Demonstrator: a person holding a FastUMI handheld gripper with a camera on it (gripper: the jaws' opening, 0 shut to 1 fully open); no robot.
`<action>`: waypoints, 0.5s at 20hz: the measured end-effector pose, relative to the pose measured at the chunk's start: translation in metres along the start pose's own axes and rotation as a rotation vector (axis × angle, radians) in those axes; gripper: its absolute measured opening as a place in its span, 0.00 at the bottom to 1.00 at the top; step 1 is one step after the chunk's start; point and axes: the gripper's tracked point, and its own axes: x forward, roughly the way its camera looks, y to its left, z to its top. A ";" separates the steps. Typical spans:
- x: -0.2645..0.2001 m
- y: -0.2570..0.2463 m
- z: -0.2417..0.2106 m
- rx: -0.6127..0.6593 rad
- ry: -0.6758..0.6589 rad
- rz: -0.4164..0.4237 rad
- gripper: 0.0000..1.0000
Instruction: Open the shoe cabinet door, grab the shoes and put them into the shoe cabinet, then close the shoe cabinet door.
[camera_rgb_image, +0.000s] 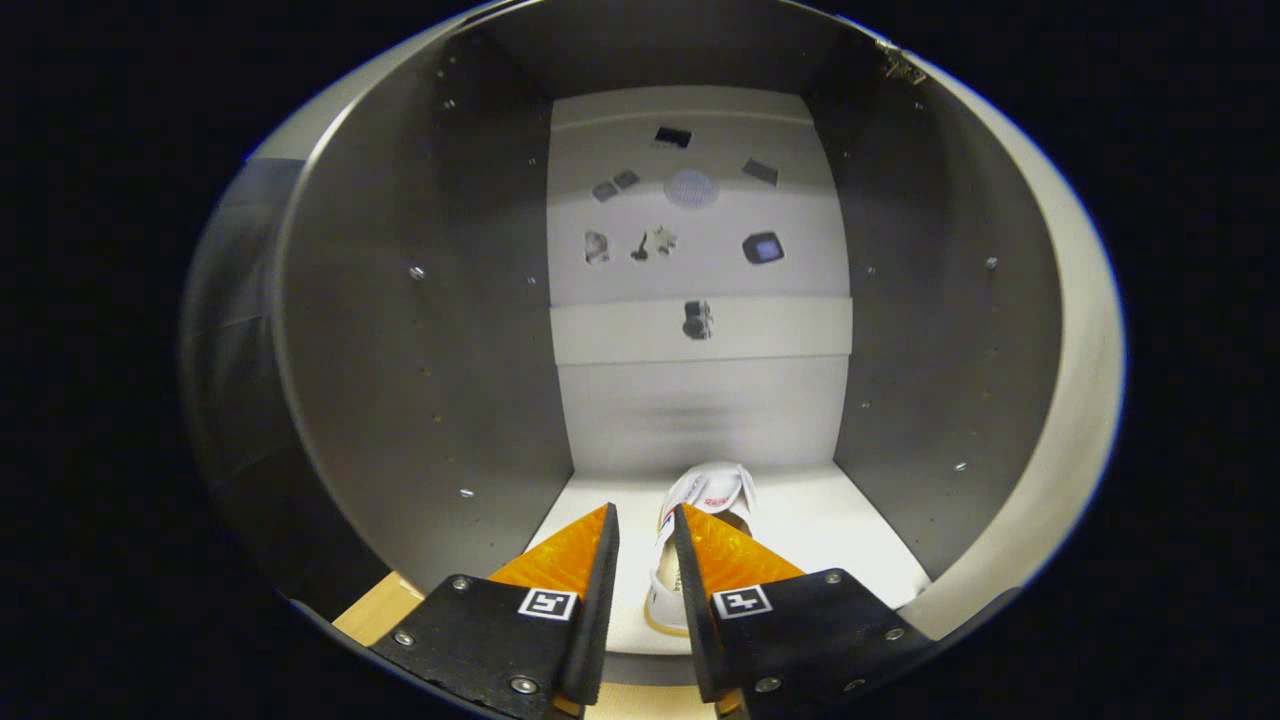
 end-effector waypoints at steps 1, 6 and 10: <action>-0.024 0.003 0.011 -0.005 -0.034 -0.001 0.40; -0.157 0.009 0.041 0.002 -0.157 -0.028 0.49; -0.259 -0.008 0.034 0.000 -0.198 -0.093 0.56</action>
